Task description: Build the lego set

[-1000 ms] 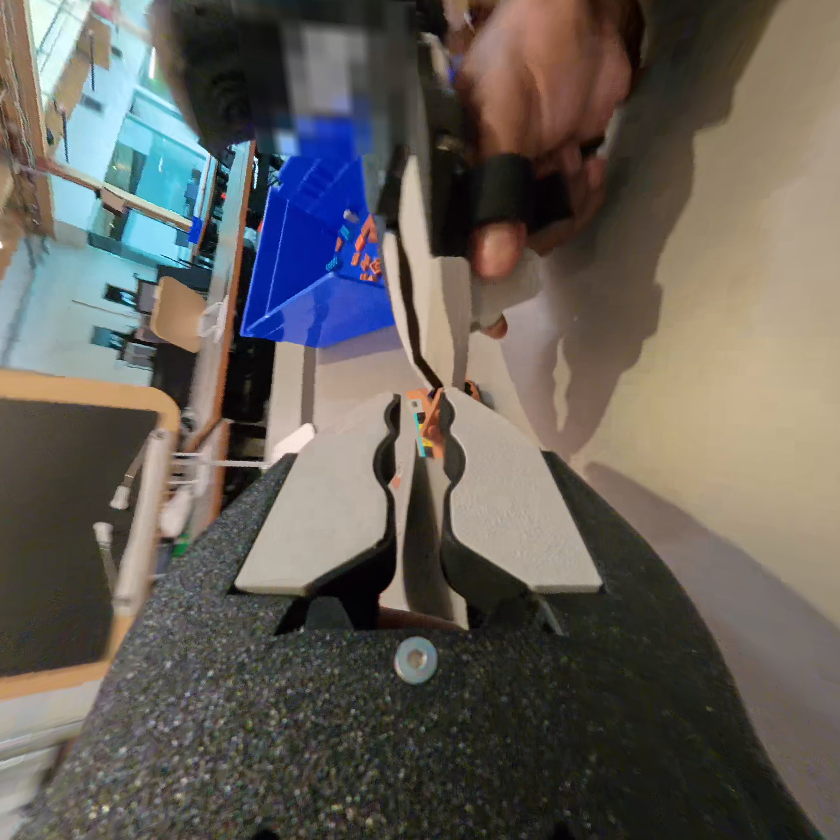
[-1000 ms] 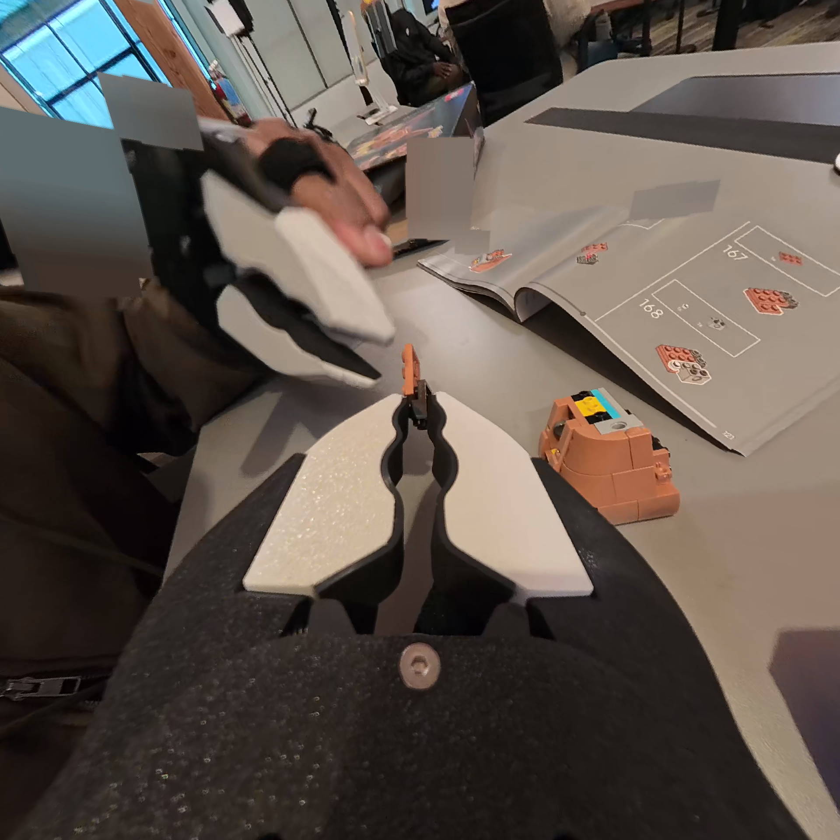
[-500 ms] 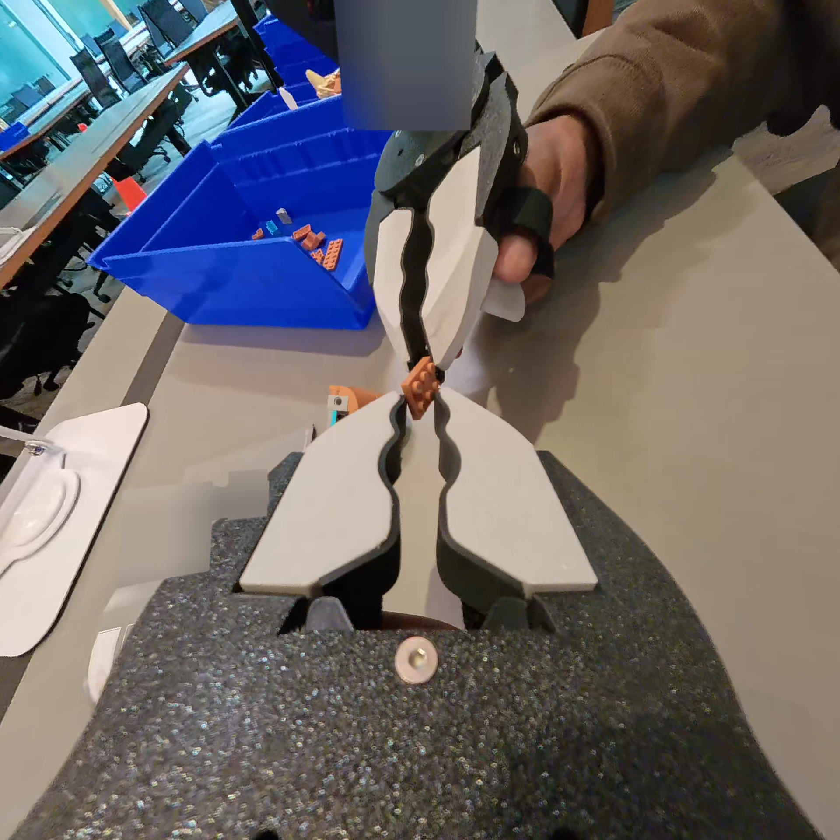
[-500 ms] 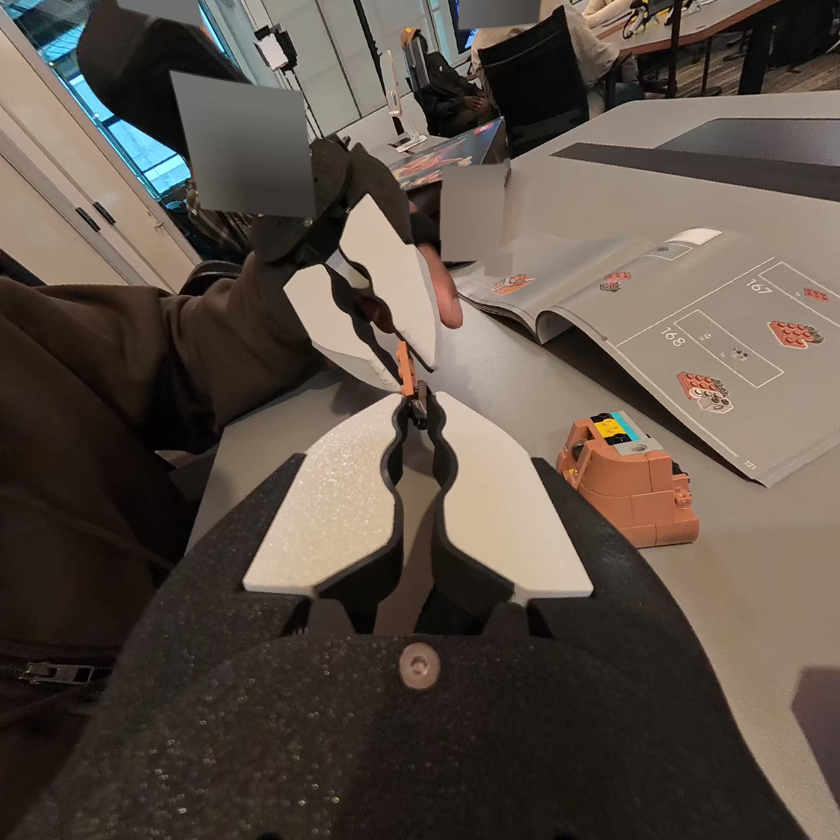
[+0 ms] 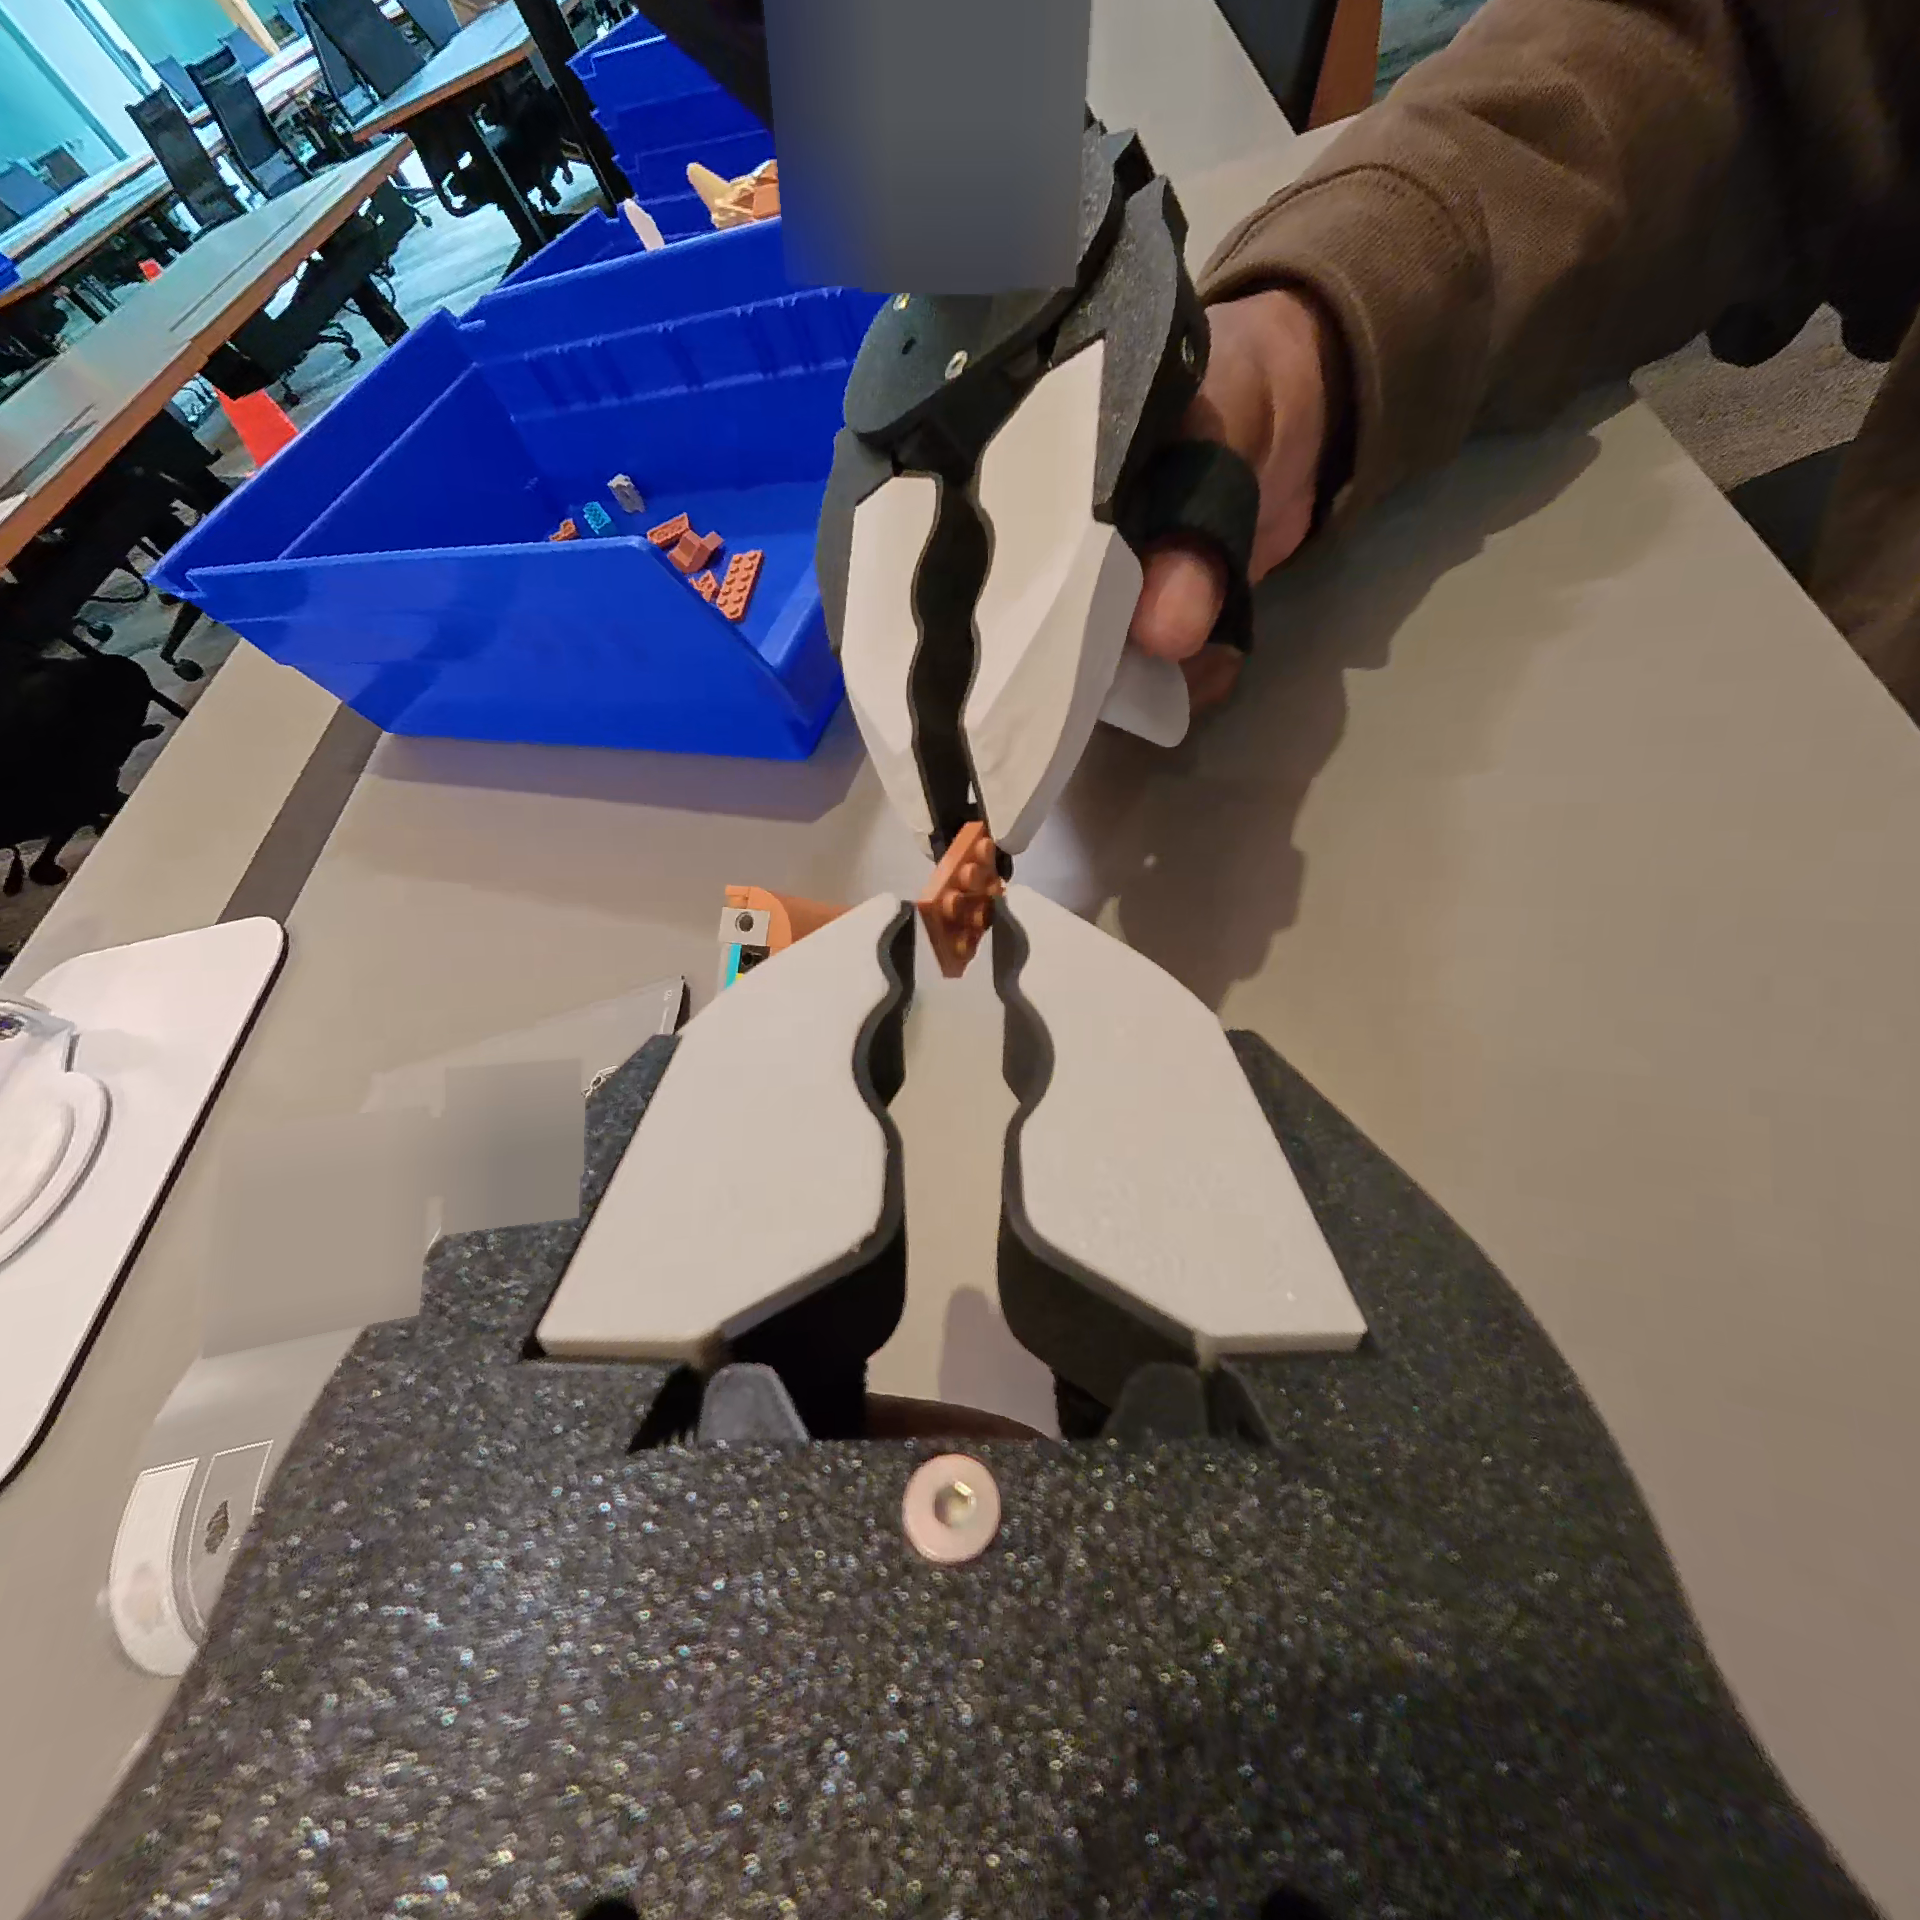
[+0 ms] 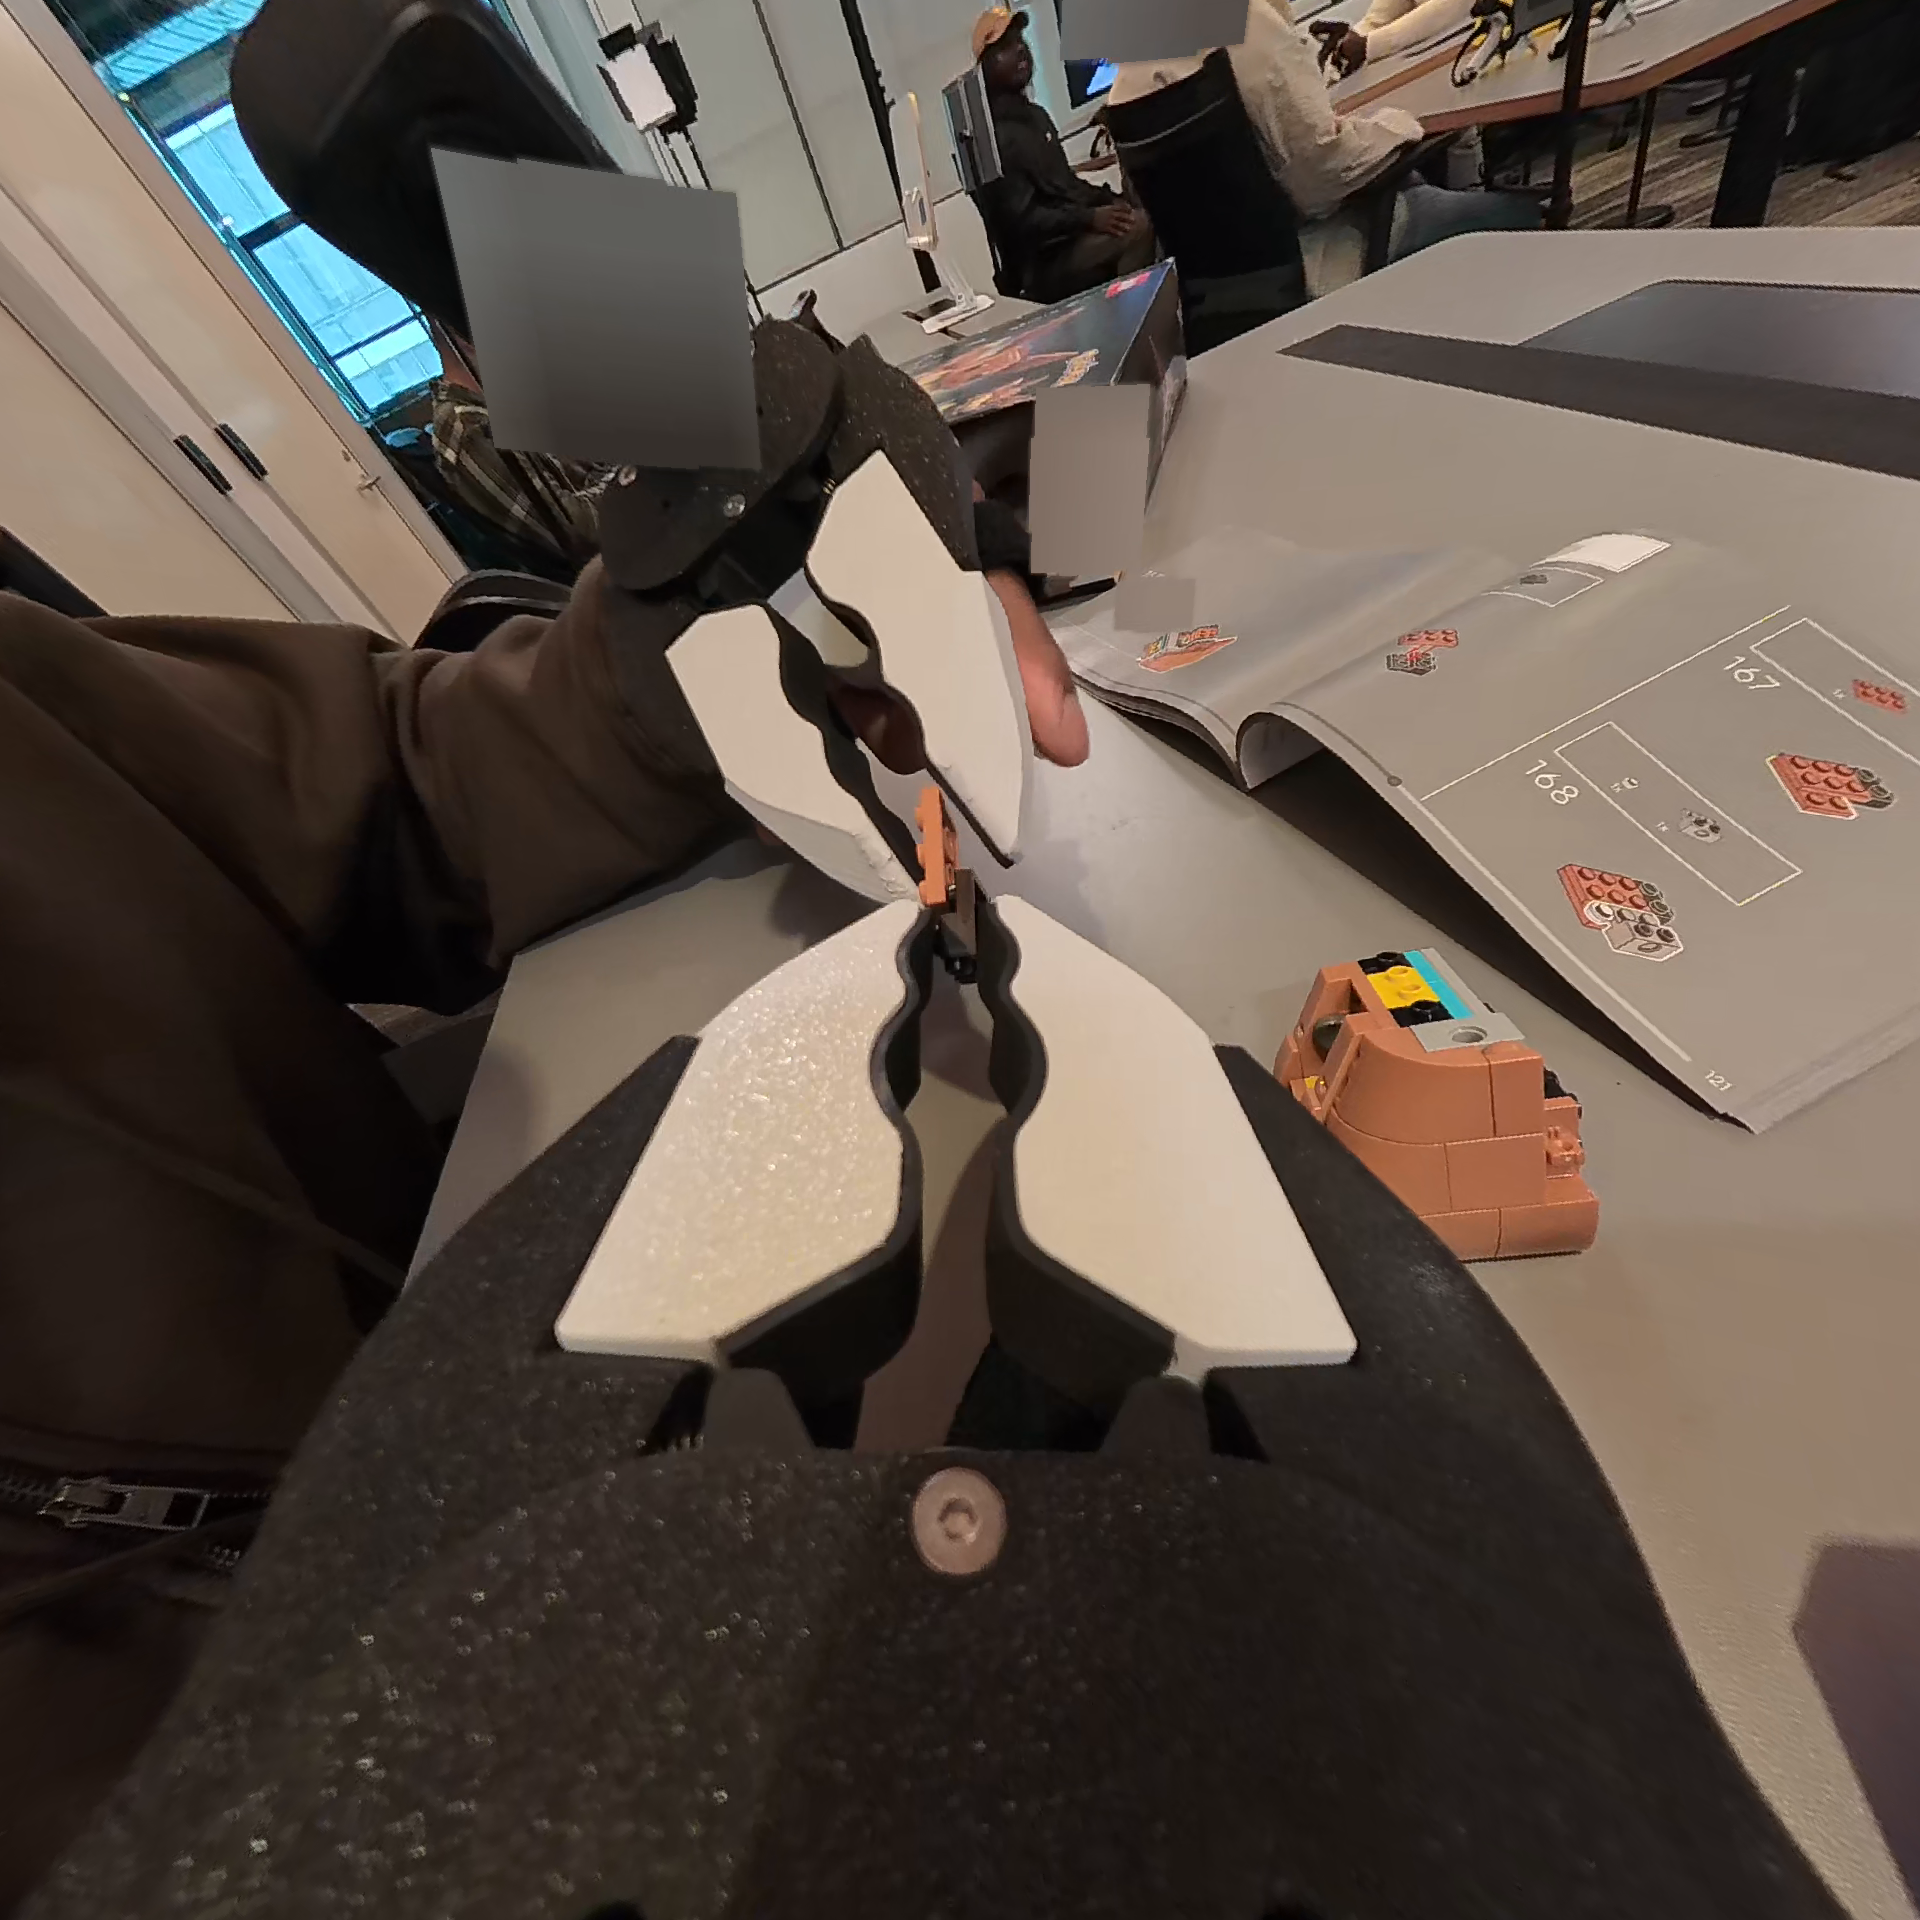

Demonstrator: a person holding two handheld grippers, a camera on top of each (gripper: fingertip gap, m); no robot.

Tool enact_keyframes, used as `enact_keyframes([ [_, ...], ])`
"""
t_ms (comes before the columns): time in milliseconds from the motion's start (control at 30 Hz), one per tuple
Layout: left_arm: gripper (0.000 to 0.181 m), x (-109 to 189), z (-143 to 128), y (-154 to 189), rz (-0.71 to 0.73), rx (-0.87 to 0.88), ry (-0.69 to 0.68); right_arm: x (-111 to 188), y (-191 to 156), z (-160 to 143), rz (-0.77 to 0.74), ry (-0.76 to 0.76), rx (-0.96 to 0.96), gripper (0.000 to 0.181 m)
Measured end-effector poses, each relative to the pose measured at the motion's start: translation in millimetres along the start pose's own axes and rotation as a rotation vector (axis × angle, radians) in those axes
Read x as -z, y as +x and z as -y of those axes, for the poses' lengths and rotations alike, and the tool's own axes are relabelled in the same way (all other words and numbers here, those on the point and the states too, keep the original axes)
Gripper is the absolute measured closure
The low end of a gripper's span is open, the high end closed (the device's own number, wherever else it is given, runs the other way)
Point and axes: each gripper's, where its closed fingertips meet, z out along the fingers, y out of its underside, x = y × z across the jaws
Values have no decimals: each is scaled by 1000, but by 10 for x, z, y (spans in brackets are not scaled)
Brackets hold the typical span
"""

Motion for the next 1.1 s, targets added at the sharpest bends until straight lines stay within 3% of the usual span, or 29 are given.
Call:
enact_keyframes([
  [500, 170, -3, -83, 190, -86, -73, -69, -56, -97, -137, 4, -114, 125, 173],
  [767, 171, -46, -208, 299, -103, -179, -188, -94, -121, -297, -19, -229, 241, 173],
  [1100, 174, -121, -321, 248, -4, -248, -383, -99, -22, -366, -96, -280, 308, 173],
])
